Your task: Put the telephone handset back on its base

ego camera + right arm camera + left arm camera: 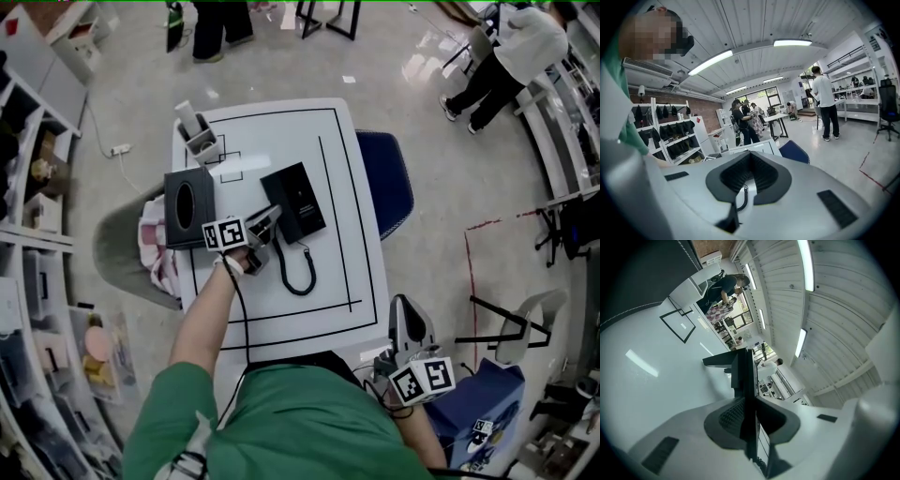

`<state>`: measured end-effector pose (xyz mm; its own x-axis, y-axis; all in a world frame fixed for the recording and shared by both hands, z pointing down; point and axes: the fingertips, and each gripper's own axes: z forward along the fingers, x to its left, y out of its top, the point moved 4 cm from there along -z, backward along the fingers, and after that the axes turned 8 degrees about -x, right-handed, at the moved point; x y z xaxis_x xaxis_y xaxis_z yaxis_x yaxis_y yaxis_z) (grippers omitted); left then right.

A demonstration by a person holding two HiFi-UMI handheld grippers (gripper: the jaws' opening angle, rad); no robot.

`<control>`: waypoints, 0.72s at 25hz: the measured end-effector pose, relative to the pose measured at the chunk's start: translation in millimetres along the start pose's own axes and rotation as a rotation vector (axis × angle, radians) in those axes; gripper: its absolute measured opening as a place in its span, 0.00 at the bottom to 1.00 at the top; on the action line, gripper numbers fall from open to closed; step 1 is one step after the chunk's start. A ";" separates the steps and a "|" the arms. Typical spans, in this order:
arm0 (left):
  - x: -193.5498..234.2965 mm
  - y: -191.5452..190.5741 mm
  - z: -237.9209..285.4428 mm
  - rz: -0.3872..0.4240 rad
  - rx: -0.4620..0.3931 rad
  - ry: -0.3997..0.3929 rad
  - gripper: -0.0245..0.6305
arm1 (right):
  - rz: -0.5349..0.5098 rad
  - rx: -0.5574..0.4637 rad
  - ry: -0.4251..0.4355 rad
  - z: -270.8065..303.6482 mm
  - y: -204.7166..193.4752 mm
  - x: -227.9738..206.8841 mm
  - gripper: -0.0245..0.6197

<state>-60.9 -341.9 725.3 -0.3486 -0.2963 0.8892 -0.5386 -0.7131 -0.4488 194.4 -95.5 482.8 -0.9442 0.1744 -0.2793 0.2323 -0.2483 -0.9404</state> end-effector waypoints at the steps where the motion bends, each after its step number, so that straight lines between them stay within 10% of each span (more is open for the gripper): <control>1: 0.6 -0.9 -0.9 -0.001 0.001 0.003 0.17 | 0.001 0.002 0.003 -0.5 0.2 1.1 0.07; 18: 0.3 4.3 -16.2 0.056 -0.030 0.276 0.37 | -0.030 -0.029 0.052 -0.7 11.7 4.0 0.07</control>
<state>-75.7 -334.8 722.1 -0.5721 -0.1472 0.8068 -0.5337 -0.6801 -0.5026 193.5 -97.1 470.5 -0.9376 0.2306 -0.2603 0.2118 -0.2151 -0.9534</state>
